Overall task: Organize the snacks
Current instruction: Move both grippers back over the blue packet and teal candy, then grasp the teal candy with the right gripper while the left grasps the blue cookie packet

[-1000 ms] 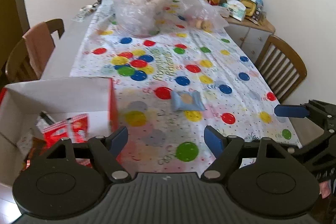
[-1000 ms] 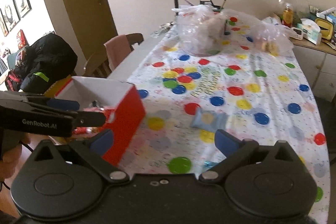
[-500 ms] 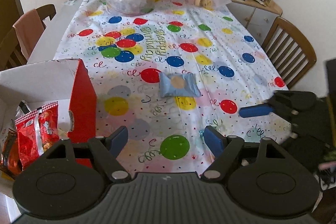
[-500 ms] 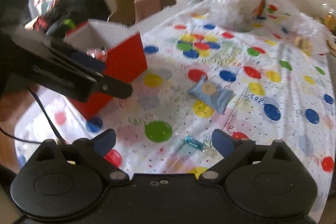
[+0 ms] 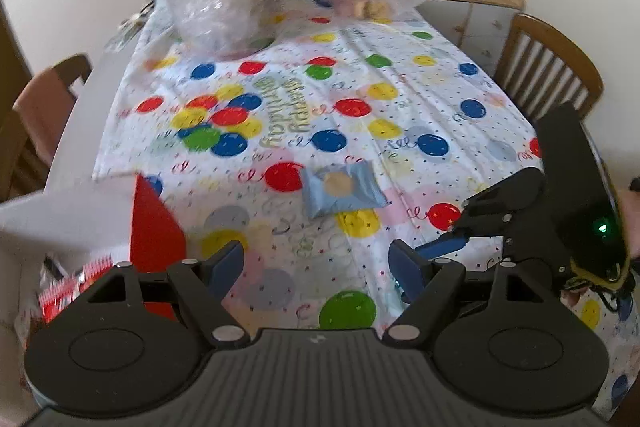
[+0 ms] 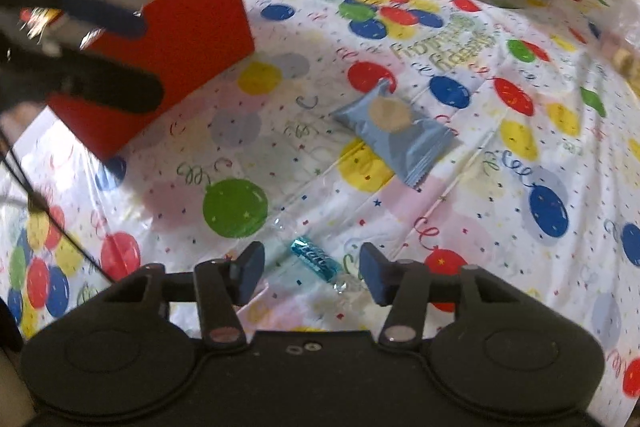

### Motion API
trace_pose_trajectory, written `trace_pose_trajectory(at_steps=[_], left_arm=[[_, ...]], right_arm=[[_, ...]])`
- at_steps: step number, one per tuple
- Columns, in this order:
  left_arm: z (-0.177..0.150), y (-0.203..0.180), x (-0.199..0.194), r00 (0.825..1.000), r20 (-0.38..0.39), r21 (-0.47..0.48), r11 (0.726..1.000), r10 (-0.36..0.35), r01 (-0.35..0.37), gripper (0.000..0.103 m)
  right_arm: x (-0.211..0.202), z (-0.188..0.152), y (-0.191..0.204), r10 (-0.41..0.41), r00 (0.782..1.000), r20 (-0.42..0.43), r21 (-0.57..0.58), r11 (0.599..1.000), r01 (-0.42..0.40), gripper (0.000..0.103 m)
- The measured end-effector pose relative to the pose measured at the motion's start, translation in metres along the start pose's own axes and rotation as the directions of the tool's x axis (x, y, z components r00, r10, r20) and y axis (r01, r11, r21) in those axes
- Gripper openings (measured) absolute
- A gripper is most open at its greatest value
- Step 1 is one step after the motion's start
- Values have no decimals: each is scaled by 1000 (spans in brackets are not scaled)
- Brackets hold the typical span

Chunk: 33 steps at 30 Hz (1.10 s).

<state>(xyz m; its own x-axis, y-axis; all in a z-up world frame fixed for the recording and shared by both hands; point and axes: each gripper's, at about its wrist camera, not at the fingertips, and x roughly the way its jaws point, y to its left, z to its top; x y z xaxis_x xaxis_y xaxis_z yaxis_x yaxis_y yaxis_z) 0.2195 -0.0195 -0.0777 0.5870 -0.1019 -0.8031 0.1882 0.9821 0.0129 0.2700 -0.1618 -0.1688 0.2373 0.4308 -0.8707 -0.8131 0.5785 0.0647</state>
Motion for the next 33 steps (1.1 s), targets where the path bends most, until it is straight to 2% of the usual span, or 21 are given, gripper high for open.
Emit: trace_pose_trajectory(at_steps=[3,10,15,16,20,24,29,31,33], left_arm=[[6,-4,5,1000,-4,61,998,-30,30,79],[23,-11,23,996,-39,202,976,-75,81,79],[32,-15,40,994,-62,298,949,-94,108,79],[33,-16,44,993,-67,319,941,-95,112,79],[41,-20,66,988,-101,415,898,-115,147,79],[54,-22,93,972,-160,492,840,-172,229,79],[67,-23,130,950,-245,541,786,-191,298,79],[68,-25,143,934,-294,556,758,-204,341,79],[66,-28,153,930,-311,582,734,-197,350,79]], right_arm=[[7,0,0,8,1000,-20,-38,999,-9,39],[12,-1,-6,24,999,-24,-61,998,-26,31],[11,-3,-8,34,999,-20,-46,998,-35,11],[9,-4,-8,36,999,-19,-38,999,-37,11],[6,-9,-7,30,1000,-3,14,999,-30,11],[-5,-19,-13,33,999,41,150,988,-38,11],[-27,-35,-13,38,993,113,294,953,-70,11],[-33,-41,-12,39,990,135,350,933,-85,11],[-36,-46,-12,32,989,148,401,912,-89,11]])
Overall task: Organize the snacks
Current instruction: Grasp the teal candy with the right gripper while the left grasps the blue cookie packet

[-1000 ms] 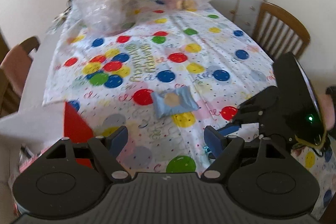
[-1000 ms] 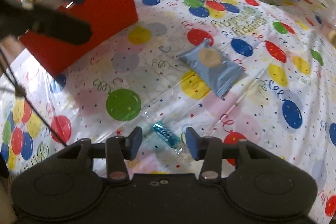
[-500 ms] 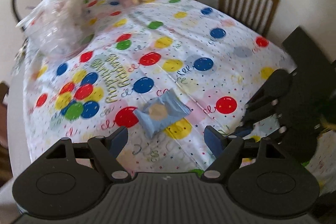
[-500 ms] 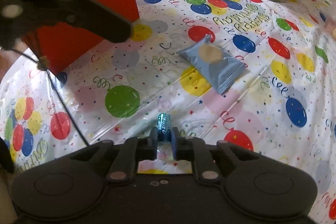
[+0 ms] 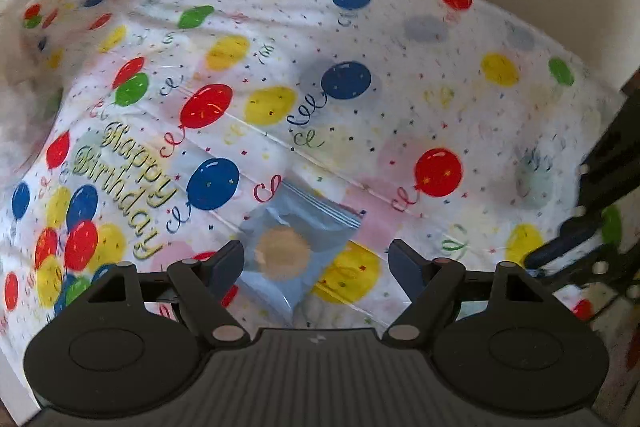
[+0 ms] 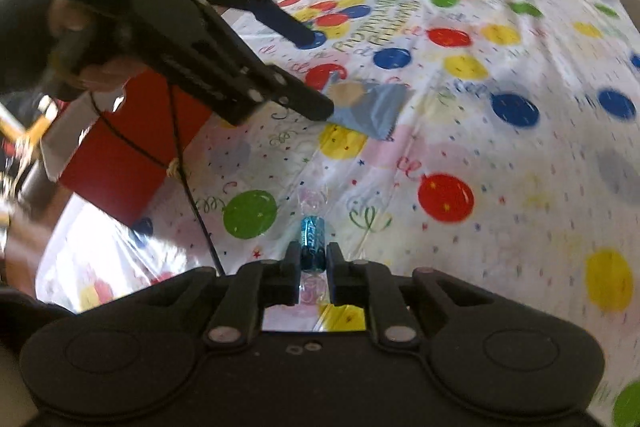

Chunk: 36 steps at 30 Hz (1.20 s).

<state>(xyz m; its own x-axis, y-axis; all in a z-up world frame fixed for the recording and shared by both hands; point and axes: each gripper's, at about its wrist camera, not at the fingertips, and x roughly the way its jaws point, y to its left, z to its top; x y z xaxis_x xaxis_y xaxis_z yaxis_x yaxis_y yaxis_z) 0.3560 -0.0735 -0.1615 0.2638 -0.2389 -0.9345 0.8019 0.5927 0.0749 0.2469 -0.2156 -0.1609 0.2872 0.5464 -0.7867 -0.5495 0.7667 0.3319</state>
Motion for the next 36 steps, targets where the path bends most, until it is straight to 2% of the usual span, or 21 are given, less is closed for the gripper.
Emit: trace_pose_trajectory(at_steps=[5,9,16,20,22,27,32,36], left_arm=[[5,11,14,999,-18,9,1000,-30,30,77],[6,20,22,999,-29,-23,999,-46,45,62],[-1,16,26,999,-37,-20,999,-32,31,58],[-3,12,24,1000,-21,-38,999,-16,15,55],[-6,8,22,1000,-16,-49,999,-7,7,48],[-10,0,18,1000,-18,-83,996,26,-27,46],[-12,-2,15,998,-30,-158,985,62,-66,46],[-15,0,9,997,-36,-213,974,74,-80,46]], right_arm=[[-4,-5,-2,4,1000,30,103,995,-7,11],[-6,-7,-1,-4,999,39,128,992,-1,11],[-5,-8,-4,-14,999,38,141,990,9,11],[0,-9,0,-12,1000,11,113,994,11,19],[3,-9,2,-24,1000,3,101,995,23,23],[11,-10,9,-40,999,-23,61,997,41,33],[22,-14,21,-88,994,-61,-36,996,86,32],[26,-15,35,-141,987,-73,-136,982,130,23]])
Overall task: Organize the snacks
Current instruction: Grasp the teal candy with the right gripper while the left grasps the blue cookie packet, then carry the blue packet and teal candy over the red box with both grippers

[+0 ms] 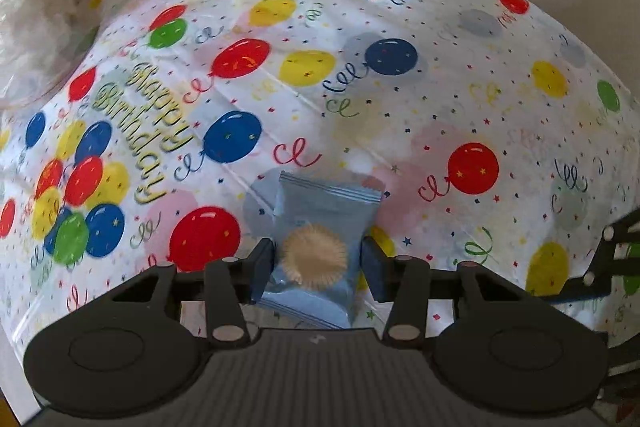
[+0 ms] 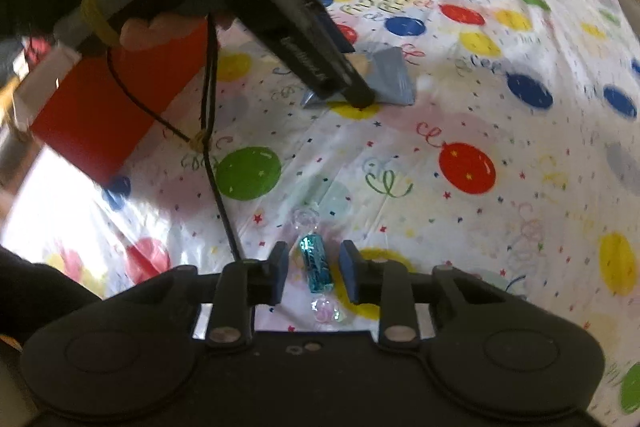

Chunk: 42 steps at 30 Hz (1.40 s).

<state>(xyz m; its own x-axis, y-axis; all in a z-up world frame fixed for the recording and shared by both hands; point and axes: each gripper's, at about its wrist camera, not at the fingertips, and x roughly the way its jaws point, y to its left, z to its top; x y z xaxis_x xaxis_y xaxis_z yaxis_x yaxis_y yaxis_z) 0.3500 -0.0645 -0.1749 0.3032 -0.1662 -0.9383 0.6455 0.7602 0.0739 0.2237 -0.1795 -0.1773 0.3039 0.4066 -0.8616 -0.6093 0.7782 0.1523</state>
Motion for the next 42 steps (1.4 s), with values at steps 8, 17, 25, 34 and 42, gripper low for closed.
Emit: trace_pose_trajectory(at_steps=[8,17,25,34,42], left_arm=[[-11,-3,-24,1000,21,-104,994,22,-19,46],[-31,-8,-84,993,102,-254,967,56,-29,46],[-64,-17,-146,981,161,-390,920,111,-40,46],[-123,-9,-205,956,232,-524,851,181,-33,46],[-181,13,-242,937,250,-613,789,245,-43,46]], right_arm=[[2,-3,17,-99,995,2,-120,988,98,11],[-33,-3,1,-58,995,76,93,994,51,11],[-86,-2,1,-75,980,185,222,975,32,11],[-122,10,28,-101,962,255,239,970,38,11],[-132,31,74,-87,953,289,183,983,34,11]])
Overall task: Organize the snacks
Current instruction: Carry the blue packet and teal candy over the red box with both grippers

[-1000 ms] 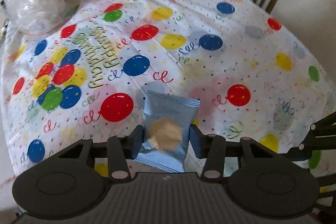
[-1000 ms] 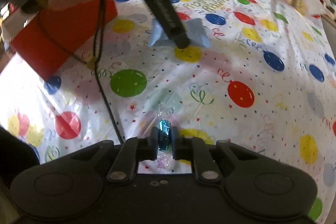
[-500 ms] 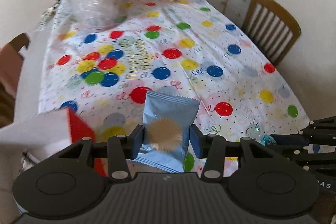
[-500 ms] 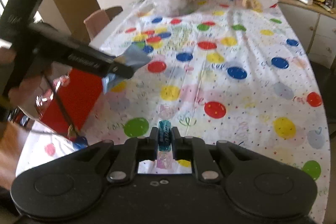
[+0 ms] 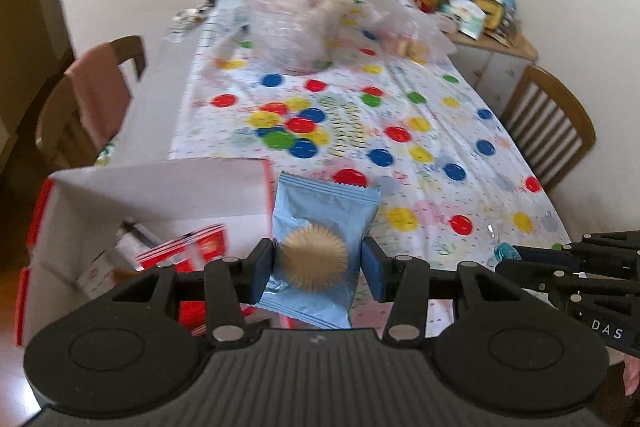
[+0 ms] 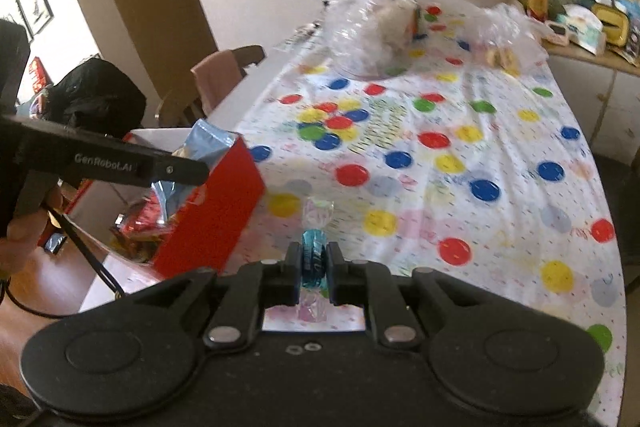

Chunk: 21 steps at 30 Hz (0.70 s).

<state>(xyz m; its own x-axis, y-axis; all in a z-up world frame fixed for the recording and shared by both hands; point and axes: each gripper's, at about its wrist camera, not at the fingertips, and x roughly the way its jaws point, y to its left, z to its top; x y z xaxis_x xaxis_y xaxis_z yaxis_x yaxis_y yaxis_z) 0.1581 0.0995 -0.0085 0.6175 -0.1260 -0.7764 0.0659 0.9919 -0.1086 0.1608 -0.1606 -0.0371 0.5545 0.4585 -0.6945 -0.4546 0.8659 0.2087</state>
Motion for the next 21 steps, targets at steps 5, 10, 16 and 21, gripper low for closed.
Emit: trace_pose_trajectory(at_steps=[5,10,16,21], left_arm=[[-12,38,-19,998,27,-52,997,52,-51,46],[-18,79,-32,996,31,-99,992,87,-84,46],[-26,125,-39,991,26,-135,983,129,-125,46],[-33,158,-25,984,-14,-143,974,176,-176,46]], right_arm=[[5,12,37,21,1000,14,-38,999,-20,11],[16,20,76,47,999,18,-74,996,-46,11],[39,31,119,74,997,9,-112,991,-72,11],[66,38,151,87,996,-13,-149,985,-88,10]])
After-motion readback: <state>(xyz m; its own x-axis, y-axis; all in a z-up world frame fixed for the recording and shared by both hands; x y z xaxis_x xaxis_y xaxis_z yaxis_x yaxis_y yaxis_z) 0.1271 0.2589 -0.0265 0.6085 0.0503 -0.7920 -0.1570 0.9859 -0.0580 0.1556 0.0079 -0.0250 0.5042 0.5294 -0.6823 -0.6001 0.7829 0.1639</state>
